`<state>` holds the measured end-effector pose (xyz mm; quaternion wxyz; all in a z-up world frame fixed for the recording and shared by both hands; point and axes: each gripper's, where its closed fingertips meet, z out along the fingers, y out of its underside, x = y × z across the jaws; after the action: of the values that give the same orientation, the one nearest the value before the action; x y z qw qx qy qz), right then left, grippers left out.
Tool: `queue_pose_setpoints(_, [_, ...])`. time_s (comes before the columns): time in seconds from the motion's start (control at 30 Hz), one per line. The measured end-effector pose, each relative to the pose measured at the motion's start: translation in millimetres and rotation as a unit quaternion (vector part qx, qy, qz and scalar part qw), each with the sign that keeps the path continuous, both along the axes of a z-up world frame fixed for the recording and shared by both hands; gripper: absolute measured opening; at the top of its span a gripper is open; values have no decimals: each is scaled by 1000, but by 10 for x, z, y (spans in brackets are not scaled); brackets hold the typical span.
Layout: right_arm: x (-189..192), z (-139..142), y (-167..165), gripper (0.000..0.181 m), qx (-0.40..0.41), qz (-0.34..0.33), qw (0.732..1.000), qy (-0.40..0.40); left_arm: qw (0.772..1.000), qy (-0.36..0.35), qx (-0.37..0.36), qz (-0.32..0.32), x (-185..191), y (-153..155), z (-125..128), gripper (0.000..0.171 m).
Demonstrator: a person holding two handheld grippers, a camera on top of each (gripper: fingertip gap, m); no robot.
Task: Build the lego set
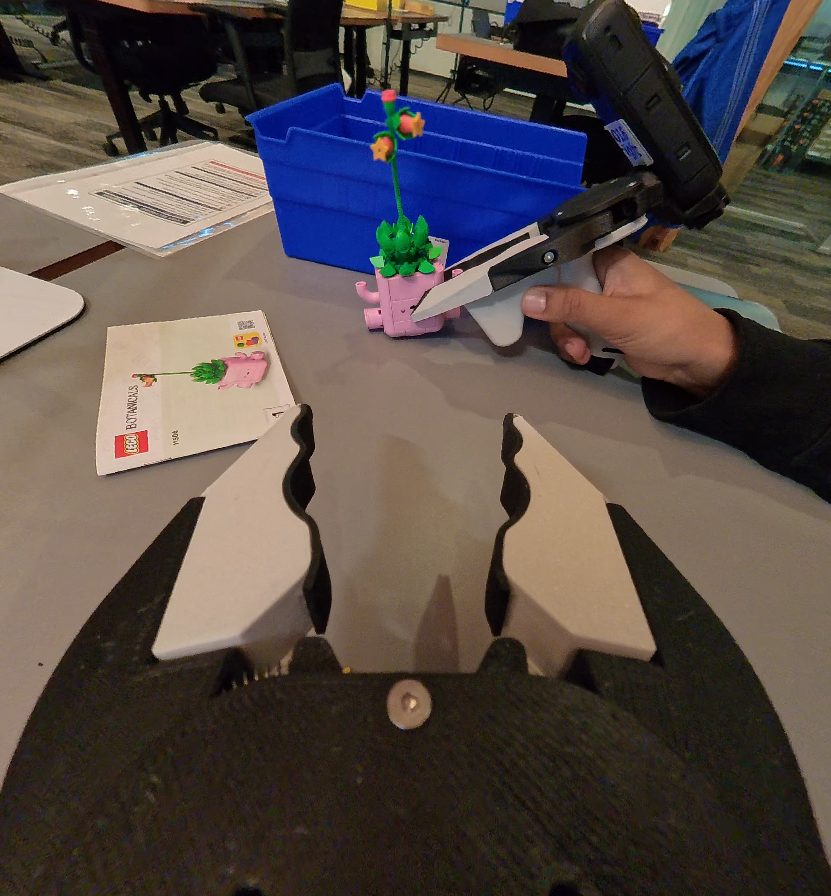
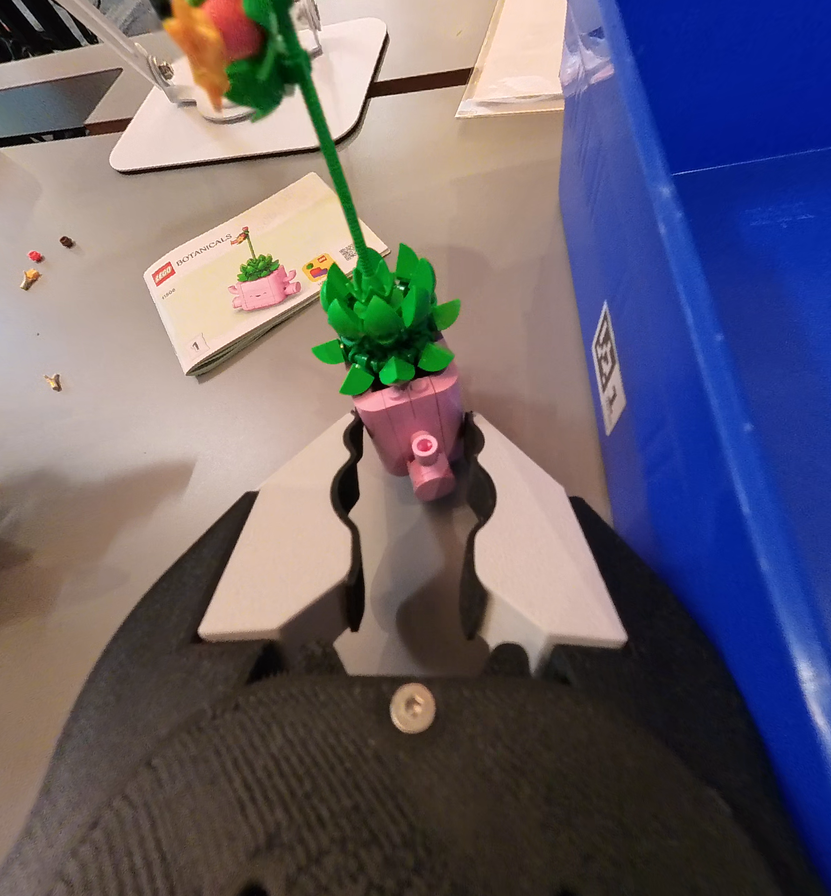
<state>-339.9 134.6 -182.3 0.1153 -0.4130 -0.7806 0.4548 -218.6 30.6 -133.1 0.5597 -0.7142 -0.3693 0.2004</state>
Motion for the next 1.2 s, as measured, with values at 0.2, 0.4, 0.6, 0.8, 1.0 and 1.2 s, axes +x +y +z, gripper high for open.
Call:
queue_pose_setpoints(0.2, [2,8,-3,41,-1,1,1000,3,1000,1,-4,0,1,0,-6,76])
queue_pose_setpoints(0.4, [6,24,-6,44,-1,2,1000,10,1000,1,-6,1,1,3,-8,76])
queue_pose_setpoints(0.6, [2,66,3,46,-9,-1,1000,21,1000,1,-6,1,0,0,-8,76])
queue_pose_setpoints(0.8, [8,128,-3,50,-16,2,999,40,1000,1,-7,1,0,2,-9,76])
queue_pose_setpoints(1.0, [6,249,-18,50,-35,7,997,74,1000,1,-7,1,0,3,-9,76])
queue_pose_setpoints(1.2, [13,280,-15,50,-40,9,996,82,1000,1,-7,1,-1,3,-10,76])
